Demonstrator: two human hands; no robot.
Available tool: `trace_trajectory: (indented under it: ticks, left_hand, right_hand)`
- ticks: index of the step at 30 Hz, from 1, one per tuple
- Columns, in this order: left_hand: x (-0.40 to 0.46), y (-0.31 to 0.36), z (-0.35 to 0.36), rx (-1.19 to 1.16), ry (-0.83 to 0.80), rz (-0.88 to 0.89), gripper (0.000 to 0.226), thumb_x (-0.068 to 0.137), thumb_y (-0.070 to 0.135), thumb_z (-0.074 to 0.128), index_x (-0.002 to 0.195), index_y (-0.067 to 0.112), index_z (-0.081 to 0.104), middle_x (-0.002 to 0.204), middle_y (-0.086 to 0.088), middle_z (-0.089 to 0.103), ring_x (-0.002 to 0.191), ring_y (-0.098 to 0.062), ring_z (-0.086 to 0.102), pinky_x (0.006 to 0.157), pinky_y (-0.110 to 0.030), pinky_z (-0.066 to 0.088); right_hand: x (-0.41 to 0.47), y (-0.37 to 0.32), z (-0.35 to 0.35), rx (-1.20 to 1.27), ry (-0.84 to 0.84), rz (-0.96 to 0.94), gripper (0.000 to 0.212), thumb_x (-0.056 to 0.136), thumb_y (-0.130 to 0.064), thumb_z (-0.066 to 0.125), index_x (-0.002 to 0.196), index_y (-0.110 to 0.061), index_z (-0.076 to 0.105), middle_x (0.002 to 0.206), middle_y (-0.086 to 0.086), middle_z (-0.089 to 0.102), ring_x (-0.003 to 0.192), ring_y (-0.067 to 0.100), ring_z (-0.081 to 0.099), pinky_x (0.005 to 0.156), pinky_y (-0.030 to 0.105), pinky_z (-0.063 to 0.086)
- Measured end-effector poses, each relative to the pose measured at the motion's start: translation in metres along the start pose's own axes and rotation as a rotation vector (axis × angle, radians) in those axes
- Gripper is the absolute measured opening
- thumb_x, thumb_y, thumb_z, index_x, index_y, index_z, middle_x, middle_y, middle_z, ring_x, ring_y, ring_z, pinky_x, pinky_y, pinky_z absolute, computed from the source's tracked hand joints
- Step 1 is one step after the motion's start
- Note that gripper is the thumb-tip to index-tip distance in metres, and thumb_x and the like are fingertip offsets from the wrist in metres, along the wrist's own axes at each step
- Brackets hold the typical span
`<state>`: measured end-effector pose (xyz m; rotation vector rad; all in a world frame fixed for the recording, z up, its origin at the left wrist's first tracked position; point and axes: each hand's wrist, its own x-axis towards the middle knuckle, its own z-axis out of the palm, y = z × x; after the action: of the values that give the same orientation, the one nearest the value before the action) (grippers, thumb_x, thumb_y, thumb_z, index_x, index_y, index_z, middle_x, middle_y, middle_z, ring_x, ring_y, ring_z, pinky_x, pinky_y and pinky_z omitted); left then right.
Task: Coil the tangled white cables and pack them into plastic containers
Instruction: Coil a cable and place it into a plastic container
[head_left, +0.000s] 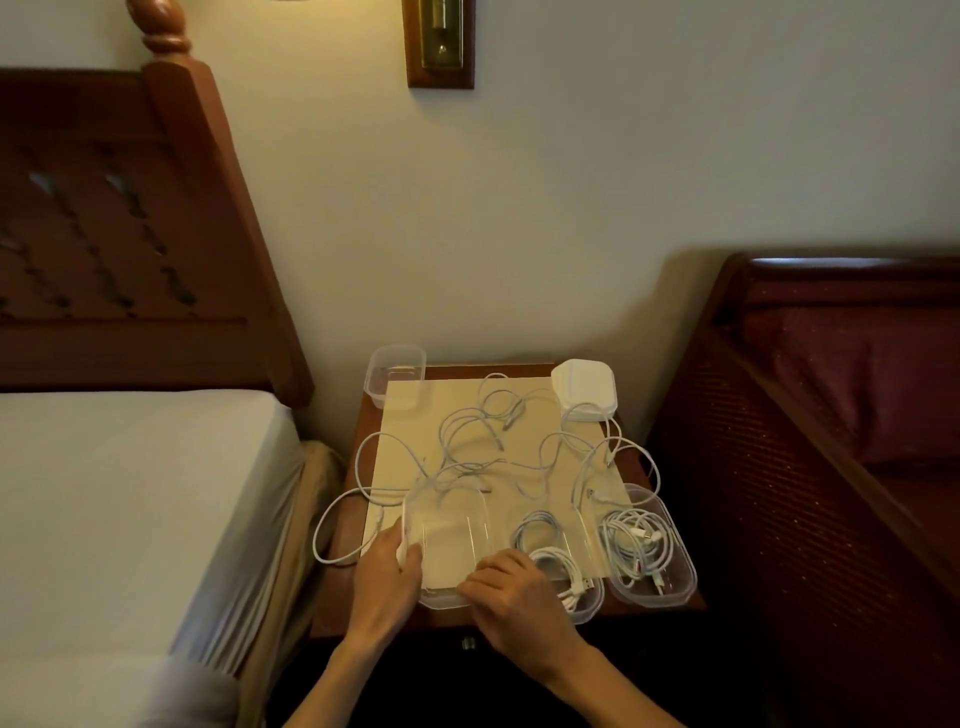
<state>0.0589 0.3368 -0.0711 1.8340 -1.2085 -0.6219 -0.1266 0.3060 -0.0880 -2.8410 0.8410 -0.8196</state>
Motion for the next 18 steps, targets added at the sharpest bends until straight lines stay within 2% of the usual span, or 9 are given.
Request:
trace_trajectory:
  ticks: [1, 3, 6, 8, 11, 13, 14, 16, 18]
  left_hand:
    - [-0.001, -0.001, 0.001, 0.034, -0.007, 0.007, 0.029, 0.094, 0.012, 0.05, 0.115, 0.023, 0.065, 0.107, 0.01, 0.066, 0.1, -0.013, 0.06, 0.081, -0.031, 0.046]
    - [-0.002, -0.004, 0.003, 0.085, -0.027, 0.0, 0.026, 0.096, 0.015, 0.048, 0.111, 0.023, 0.066, 0.103, 0.005, 0.069, 0.096, -0.015, 0.062, 0.076, -0.03, 0.044]
    - [-0.003, -0.008, 0.003, 0.159, -0.056, -0.033, 0.024, 0.099, 0.025, 0.043, 0.105, 0.025, 0.066, 0.101, 0.003, 0.07, 0.095, -0.017, 0.062, 0.076, -0.031, 0.043]
    - [-0.005, -0.006, 0.003, 0.196, -0.093, -0.059, 0.031, 0.101, 0.037, 0.037, 0.097, 0.027, 0.066, 0.096, 0.007, 0.069, 0.092, -0.016, 0.062, 0.078, -0.033, 0.047]
    - [-0.008, 0.001, 0.001, 0.335, -0.114, -0.153, 0.035, 0.094, 0.054, 0.041, 0.094, 0.029, 0.065, 0.096, 0.009, 0.067, 0.096, -0.019, 0.064, 0.083, -0.038, 0.051]
    - [-0.007, 0.007, 0.0, 0.44, -0.013, -0.213, 0.046, 0.088, 0.064, 0.047, 0.112, 0.028, 0.064, 0.114, 0.006, 0.066, 0.11, -0.021, 0.061, 0.087, -0.039, 0.049]
    - [-0.005, 0.01, 0.0, 0.45, 0.067, -0.182, 0.05, 0.088, 0.062, 0.05, 0.12, 0.026, 0.062, 0.122, 0.005, 0.064, 0.114, -0.021, 0.058, 0.087, -0.04, 0.048]
    - [0.003, 0.021, 0.002, 0.376, 0.183, 0.011, 0.04, 0.09, 0.048, 0.058, 0.121, 0.023, 0.062, 0.121, 0.004, 0.064, 0.112, -0.018, 0.058, 0.085, -0.038, 0.049]
    - [0.017, 0.037, 0.007, 0.295, 0.167, 0.203, 0.029, 0.091, 0.034, 0.061, 0.117, 0.024, 0.065, 0.115, 0.009, 0.066, 0.099, -0.012, 0.062, 0.081, -0.032, 0.053]
  right_hand:
    - [0.0, 0.001, -0.005, 0.025, -0.025, 0.013, 0.023, 0.079, -0.031, 0.066, 0.101, -0.025, 0.068, 0.098, -0.012, 0.068, 0.097, 0.01, 0.058, 0.093, 0.03, 0.048]
    - [0.005, 0.008, -0.018, 0.078, -0.014, 0.082, 0.037, 0.076, -0.036, 0.065, 0.112, -0.025, 0.066, 0.11, -0.012, 0.066, 0.107, 0.011, 0.057, 0.099, 0.029, 0.042]
    - [0.025, 0.031, -0.039, 0.112, 0.136, 0.309, 0.029, 0.079, -0.028, 0.063, 0.107, -0.022, 0.068, 0.104, -0.009, 0.065, 0.097, 0.01, 0.057, 0.083, 0.029, 0.052]
    - [0.04, 0.054, -0.051, 0.082, 0.204, 0.494, 0.019, 0.085, -0.022, 0.06, 0.103, -0.02, 0.067, 0.1, -0.008, 0.059, 0.092, 0.009, 0.056, 0.073, 0.026, 0.053]
    - [0.056, 0.09, -0.062, -0.034, 0.152, 0.665, 0.017, 0.089, -0.017, 0.056, 0.104, -0.016, 0.063, 0.108, -0.003, 0.052, 0.095, 0.016, 0.055, 0.069, 0.03, 0.052]
    - [0.064, 0.113, -0.065, -0.128, 0.058, 0.713, 0.024, 0.089, -0.016, 0.056, 0.113, -0.014, 0.061, 0.117, 0.002, 0.051, 0.104, 0.021, 0.053, 0.073, 0.034, 0.052]
    - [0.068, 0.124, -0.065, -0.171, 0.005, 0.728, 0.028, 0.09, -0.016, 0.055, 0.118, -0.013, 0.06, 0.121, 0.003, 0.051, 0.109, 0.023, 0.051, 0.075, 0.036, 0.052]
    - [0.074, 0.144, -0.064, -0.252, -0.109, 0.733, 0.03, 0.093, -0.018, 0.052, 0.122, -0.013, 0.057, 0.125, 0.005, 0.05, 0.117, 0.027, 0.047, 0.08, 0.039, 0.051]
    - [0.08, 0.158, -0.063, -0.312, -0.207, 0.712, 0.026, 0.095, -0.02, 0.053, 0.118, -0.012, 0.061, 0.122, 0.007, 0.055, 0.118, 0.029, 0.048, 0.086, 0.039, 0.048]
